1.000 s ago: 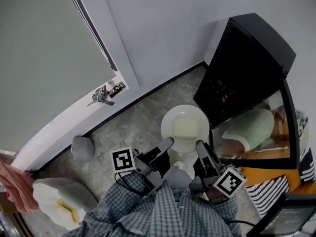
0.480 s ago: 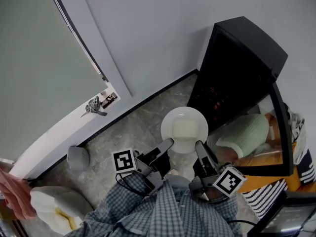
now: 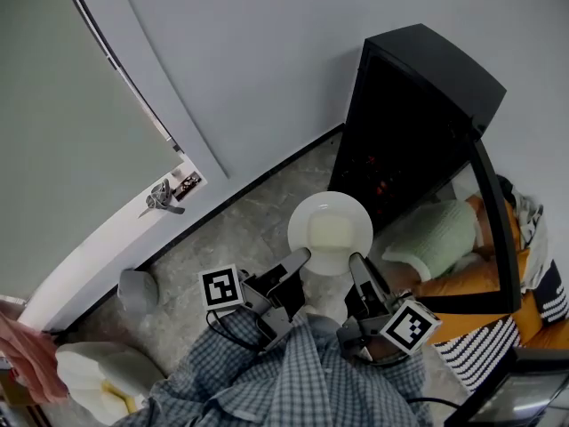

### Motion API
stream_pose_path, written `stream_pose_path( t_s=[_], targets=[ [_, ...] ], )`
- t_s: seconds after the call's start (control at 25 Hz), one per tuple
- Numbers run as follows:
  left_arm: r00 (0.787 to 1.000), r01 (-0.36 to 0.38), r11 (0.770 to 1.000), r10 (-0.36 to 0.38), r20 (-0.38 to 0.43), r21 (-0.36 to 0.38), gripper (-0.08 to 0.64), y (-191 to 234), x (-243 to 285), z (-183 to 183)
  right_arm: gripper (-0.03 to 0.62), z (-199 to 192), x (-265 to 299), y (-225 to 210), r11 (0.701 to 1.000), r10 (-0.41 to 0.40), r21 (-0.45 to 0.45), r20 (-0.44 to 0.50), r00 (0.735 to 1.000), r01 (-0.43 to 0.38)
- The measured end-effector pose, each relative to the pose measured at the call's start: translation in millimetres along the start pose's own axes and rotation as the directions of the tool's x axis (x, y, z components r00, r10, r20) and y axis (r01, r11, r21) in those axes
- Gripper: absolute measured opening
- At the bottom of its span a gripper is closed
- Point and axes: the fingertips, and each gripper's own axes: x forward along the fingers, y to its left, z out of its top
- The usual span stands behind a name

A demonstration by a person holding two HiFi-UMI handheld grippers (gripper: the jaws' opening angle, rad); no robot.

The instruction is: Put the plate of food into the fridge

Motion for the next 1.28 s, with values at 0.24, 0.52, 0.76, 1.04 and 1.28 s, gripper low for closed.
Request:
stream_pose_path(
  t_s=[0.24,0.52,0.76,1.04,1.28],
  targets=[
    [0.999,-0.006,1.000,0.006,-0.038,0.005,0.032,0.0,10.5,-5.2,0.067,7.0,-6.5,-5.5,1.000,-0.014,0.024,0.049,0.999,0.013],
    [0.998,0.008,1.000,-0.007,-0.061,0.002,0.032,1.9,23.9,-0.1,0.067,16.2,-3.4,-11.2,0.999,-0.032,0.015,0.088,0.996,0.030],
    [0.994,-0.001,1.000,-0.001,-0.113,-0.014,0.032,11.0,47.0,7.0,0.067,30.9,2.7,-25.0,0.997,-0.073,0.015,0.111,0.991,0.072],
    [0.985,-0.016,0.999,0.011,-0.169,-0.028,0.032,16.4,80.6,28.6,0.067,53.4,24.7,-40.3,0.994,-0.111,0.041,0.151,0.982,0.106],
    [0.973,-0.024,0.999,0.018,-0.229,-0.022,0.032,18.3,114.1,53.4,0.067,77.5,49.5,-51.6,0.989,-0.146,0.058,0.181,0.973,0.138]
  ],
)
